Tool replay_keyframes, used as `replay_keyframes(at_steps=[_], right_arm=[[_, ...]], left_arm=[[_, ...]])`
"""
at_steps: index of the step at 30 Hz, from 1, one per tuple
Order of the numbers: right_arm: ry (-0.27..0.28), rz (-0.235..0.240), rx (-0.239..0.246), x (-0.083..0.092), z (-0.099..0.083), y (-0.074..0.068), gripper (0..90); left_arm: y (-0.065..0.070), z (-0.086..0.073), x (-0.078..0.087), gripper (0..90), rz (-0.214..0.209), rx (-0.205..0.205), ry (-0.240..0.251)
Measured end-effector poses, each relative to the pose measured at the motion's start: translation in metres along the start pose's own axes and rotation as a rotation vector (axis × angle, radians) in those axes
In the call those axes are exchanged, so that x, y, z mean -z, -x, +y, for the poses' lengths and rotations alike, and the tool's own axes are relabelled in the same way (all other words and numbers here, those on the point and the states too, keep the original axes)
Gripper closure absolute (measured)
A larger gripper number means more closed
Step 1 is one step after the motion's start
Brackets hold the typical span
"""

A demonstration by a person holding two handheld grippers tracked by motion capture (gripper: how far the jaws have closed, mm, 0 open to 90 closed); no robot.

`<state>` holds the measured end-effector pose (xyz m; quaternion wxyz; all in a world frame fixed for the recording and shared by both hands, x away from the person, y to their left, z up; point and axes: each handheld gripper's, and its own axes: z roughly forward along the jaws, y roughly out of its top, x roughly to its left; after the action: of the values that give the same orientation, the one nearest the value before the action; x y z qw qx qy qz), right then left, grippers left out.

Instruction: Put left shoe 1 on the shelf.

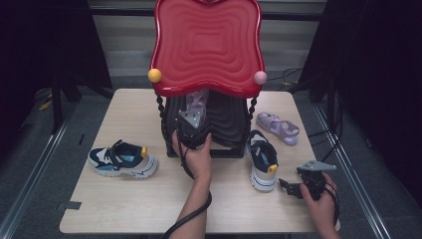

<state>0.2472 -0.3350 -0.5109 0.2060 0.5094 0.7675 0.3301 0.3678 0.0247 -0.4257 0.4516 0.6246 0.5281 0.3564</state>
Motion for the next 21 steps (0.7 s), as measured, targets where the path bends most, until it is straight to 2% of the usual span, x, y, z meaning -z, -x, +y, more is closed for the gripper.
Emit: replay_keyframes(at_steps=[7, 11, 17, 21], right_arm=[[0.000, 0.000, 0.000, 0.000, 0.000, 0.000, 13.3], [0.000, 0.000, 0.000, 0.000, 0.000, 0.000, 13.3], [0.000, 0.000, 0.001, 0.000, 0.000, 0.000, 13.3], [0.000, 0.000, 0.001, 0.000, 0.000, 0.000, 13.3]], left_arm=[[-0.008, -0.003, 0.001, 24.8, -0.040, -0.029, -0.040], [-0.012, -0.002, 0.004, 24.4, -0.051, -0.061, -0.065], [-0.017, 0.000, 0.011, 23.8, -0.090, -0.088, -0.082], [-0.019, 0.003, 0.016, 25.8, -0.097, -0.117, -0.090]])
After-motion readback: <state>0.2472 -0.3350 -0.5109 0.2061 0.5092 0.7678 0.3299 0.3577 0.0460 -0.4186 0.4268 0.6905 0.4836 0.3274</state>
